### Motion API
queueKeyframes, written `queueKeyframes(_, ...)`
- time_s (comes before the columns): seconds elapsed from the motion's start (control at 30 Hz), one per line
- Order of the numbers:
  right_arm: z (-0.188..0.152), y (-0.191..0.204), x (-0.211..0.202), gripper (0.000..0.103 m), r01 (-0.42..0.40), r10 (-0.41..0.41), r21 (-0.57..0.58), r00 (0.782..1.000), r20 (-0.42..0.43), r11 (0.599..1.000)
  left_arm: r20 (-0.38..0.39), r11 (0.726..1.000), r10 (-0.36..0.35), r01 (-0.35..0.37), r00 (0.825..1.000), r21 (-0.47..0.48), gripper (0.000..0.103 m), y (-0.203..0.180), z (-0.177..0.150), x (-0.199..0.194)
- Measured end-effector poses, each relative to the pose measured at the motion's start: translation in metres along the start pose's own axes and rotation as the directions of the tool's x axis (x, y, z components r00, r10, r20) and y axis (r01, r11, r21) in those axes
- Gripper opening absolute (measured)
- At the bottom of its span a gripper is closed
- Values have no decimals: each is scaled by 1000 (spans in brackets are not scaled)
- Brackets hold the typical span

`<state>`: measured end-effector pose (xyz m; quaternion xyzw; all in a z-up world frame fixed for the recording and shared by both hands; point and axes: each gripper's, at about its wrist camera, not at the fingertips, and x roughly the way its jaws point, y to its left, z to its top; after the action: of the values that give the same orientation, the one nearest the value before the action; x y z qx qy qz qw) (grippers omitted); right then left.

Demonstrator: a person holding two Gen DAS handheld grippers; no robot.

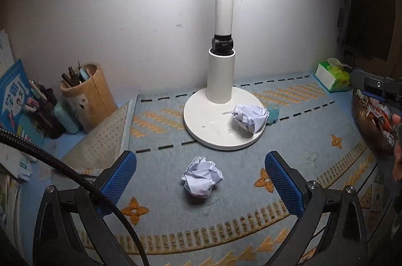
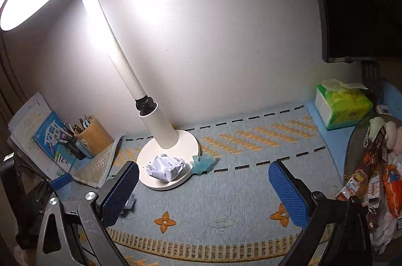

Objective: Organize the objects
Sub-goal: 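Move both open grippers back over the desk, then grasp a paper ball with the left gripper while the right gripper grasps another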

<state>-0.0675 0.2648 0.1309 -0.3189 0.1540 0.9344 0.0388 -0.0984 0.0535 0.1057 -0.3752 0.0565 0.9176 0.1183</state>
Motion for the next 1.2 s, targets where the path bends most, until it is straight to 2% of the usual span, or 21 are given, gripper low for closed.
queueKeyframes(0.13,-9,18,41,103,-6,3,-77,999,-38,997,-94,998,-60,58,994,-20,103,4,-21,47)
queueKeyframes(0.33,-16,50,101,103,-14,5,-195,999,-42,981,-123,989,-137,129,983,-78,102,10,-31,90)
queueKeyframes(0.53,-26,60,145,103,20,-27,-241,999,-27,970,-123,990,-121,112,985,-81,102,8,-28,92)
queueKeyframes(0.63,-29,57,157,101,8,-27,-237,997,-77,972,-134,994,-97,90,986,-61,102,6,-29,95)
queueKeyframes(0.67,-30,60,154,84,40,-54,-263,998,-44,964,-134,994,-95,88,986,-58,100,6,-29,94)
queueKeyframes(0.7,-30,60,149,63,62,-67,-276,998,-11,959,-115,993,-100,92,988,-73,88,9,-30,90)
queueKeyframes(0.73,-30,60,143,60,88,-84,-273,996,28,958,-70,988,-126,119,990,-102,41,15,-30,81)
queueKeyframes(0.77,-29,61,139,60,93,-81,-274,995,52,957,-17,978,-167,164,986,-133,41,24,-32,72)
queueKeyframes(0.8,-28,60,135,60,73,-61,-276,997,54,958,17,972,-179,179,984,-155,41,32,-31,67)
queueKeyframes(0.83,-27,60,131,59,57,-44,-266,998,53,962,30,976,-146,149,989,-159,41,34,-33,62)
queueKeyframes(0.9,-22,58,120,59,29,-14,-235,998,66,972,35,984,-114,117,993,-134,41,34,-33,56)
queueKeyframes(1.07,-13,58,84,59,-15,37,-211,994,102,977,55,973,-140,147,989,-179,42,31,-29,38)
queueKeyframes(1.2,-4,57,49,60,-23,53,-218,989,137,976,71,978,-110,121,991,-169,42,25,-33,13)
